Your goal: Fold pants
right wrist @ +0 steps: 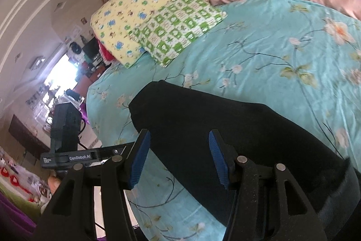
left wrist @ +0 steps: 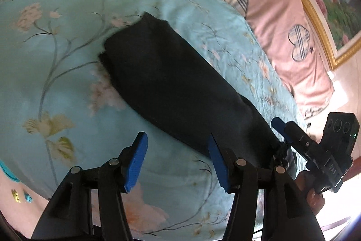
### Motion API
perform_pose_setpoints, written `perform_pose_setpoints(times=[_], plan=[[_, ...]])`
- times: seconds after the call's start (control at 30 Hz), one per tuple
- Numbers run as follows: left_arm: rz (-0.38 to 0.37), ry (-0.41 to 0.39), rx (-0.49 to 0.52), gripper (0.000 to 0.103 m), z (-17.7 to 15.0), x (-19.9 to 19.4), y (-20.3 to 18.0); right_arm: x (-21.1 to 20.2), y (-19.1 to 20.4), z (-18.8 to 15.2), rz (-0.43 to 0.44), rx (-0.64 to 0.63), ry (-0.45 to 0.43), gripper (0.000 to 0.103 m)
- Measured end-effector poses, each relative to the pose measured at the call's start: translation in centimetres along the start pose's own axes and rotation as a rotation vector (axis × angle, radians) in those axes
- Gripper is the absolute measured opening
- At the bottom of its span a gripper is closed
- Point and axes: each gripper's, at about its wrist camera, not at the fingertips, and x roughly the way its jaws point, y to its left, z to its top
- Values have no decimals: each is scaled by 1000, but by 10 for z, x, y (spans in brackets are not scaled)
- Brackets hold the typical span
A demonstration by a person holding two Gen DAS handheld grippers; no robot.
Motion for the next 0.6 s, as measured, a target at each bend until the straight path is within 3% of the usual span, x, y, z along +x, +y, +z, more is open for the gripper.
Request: perform_pose_setpoints(times=[0.27,0.6], plan=[[40,-45,-70,62,18,-2,22,40,8,23,5,-81,74,56],[64,-29,-131,64,38,20,39,104,10,68,30,-165,182,56]])
